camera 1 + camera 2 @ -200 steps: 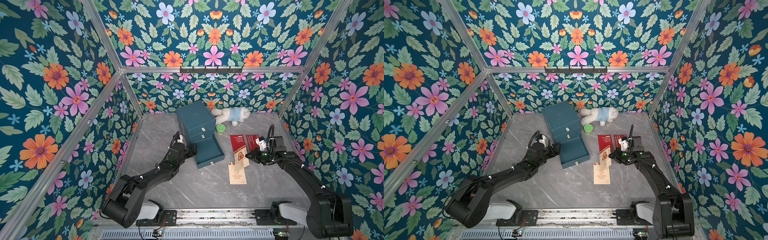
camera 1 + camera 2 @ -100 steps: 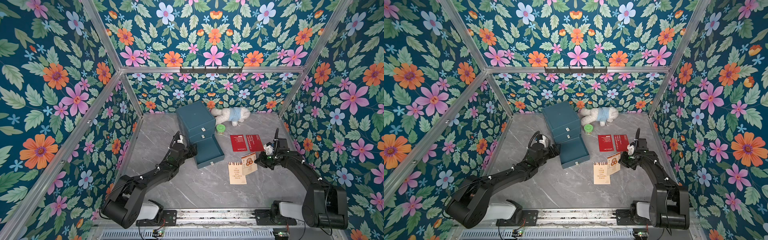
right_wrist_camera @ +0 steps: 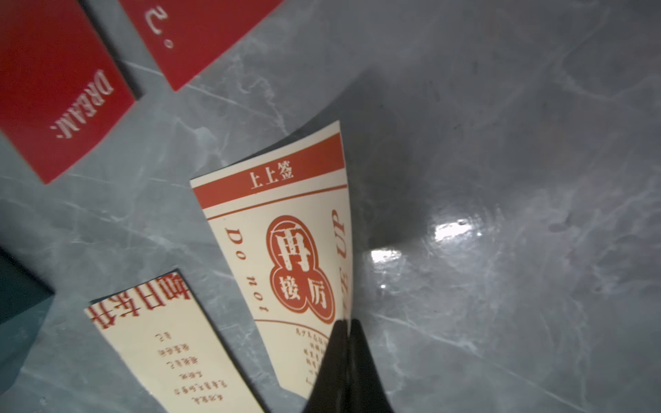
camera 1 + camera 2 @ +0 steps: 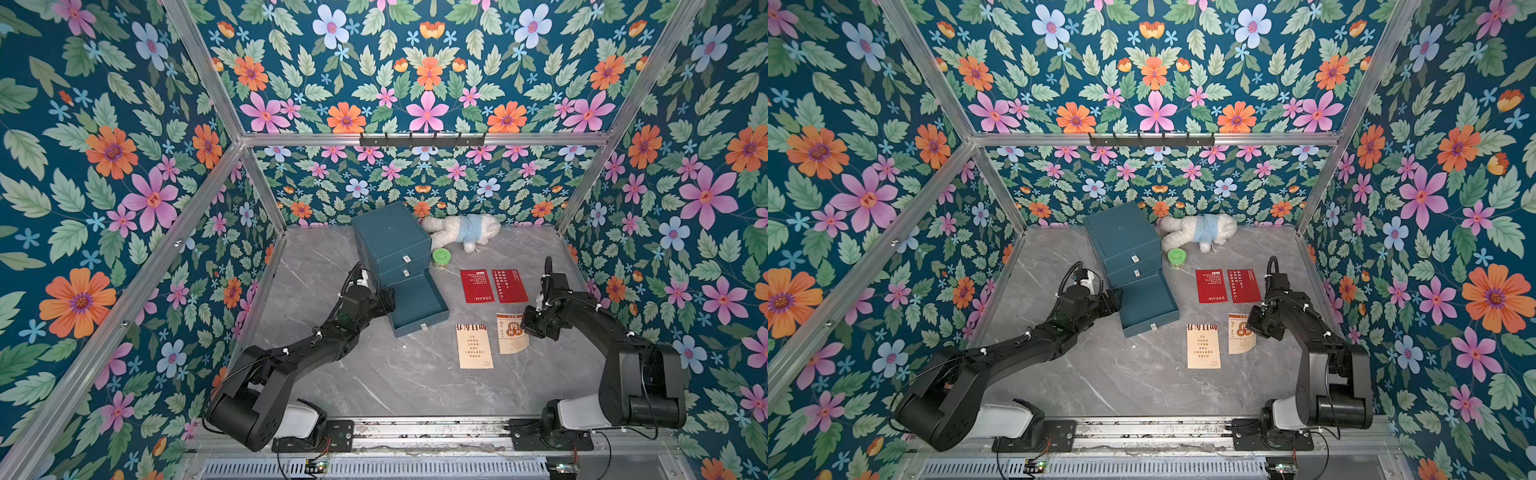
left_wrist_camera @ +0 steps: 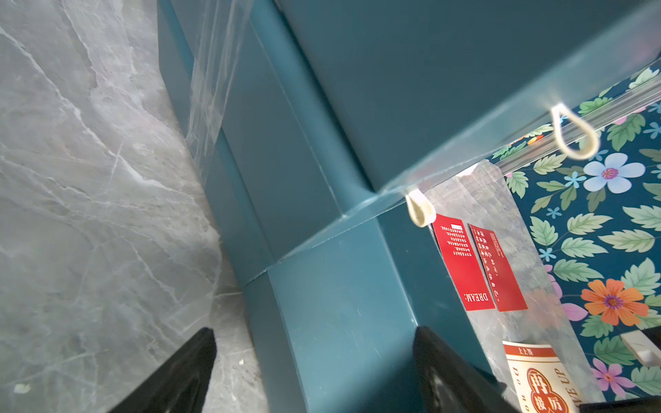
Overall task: Take the postcards out of the drawer
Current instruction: Place the postcard at the center of the board, then close the drawer in the storage box.
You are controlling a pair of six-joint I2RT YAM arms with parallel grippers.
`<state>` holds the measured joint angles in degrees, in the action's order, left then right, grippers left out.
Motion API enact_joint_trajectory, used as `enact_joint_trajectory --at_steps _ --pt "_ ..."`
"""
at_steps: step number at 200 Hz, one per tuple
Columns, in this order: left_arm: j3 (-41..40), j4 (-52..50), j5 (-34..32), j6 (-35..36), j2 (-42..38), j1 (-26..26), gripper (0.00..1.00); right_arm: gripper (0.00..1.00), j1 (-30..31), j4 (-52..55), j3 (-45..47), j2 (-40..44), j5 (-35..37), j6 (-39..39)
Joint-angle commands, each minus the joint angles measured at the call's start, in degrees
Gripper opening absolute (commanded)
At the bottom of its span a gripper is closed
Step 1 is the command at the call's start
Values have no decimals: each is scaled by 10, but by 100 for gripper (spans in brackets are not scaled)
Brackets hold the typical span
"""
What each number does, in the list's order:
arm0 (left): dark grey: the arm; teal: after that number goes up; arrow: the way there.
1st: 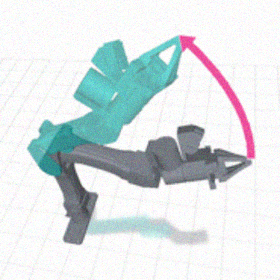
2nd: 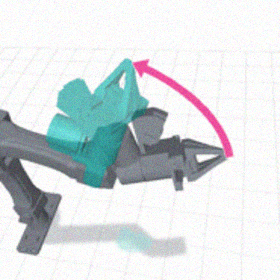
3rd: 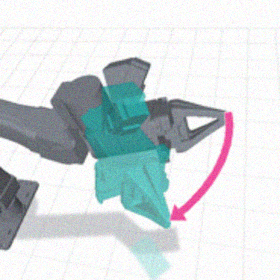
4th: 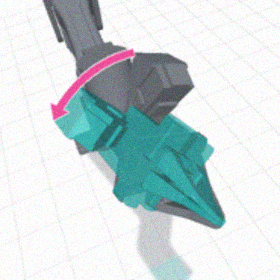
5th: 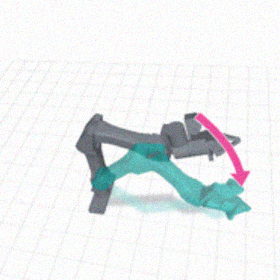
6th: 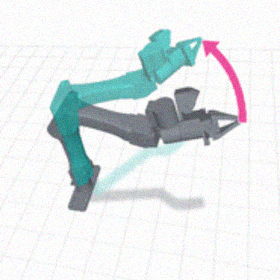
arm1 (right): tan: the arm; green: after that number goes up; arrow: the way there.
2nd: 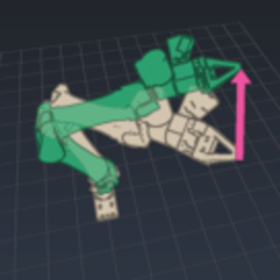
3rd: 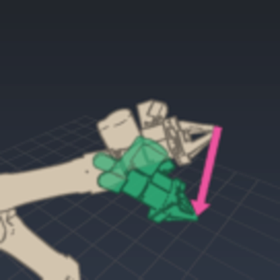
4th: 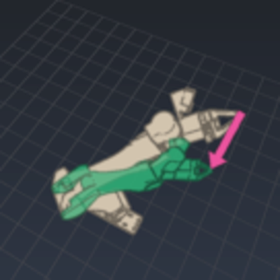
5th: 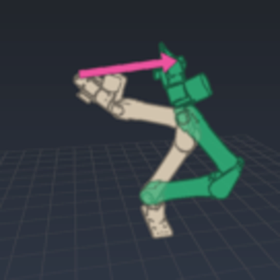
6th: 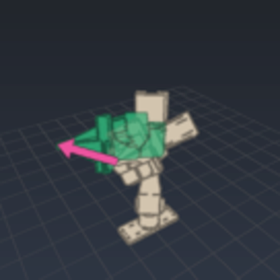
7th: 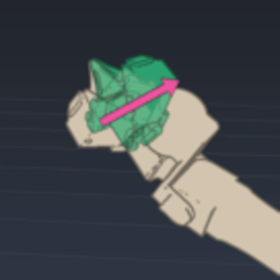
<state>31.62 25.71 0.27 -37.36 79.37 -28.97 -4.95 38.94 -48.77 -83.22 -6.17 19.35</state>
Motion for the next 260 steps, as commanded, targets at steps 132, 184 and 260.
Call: enact_joint_trajectory --at_steps 132,184,260 --pt "-9 -26 -33 2 -53 1 90 46 170 -1 -40 108 51 59" --pt "-42 -30 -59 -21 -78 19 94 53 309 -174 47 172 -19 160" --pt "-76 -41 -56 -54 -97 65 98 53 455 -454 91 42 -27 204"
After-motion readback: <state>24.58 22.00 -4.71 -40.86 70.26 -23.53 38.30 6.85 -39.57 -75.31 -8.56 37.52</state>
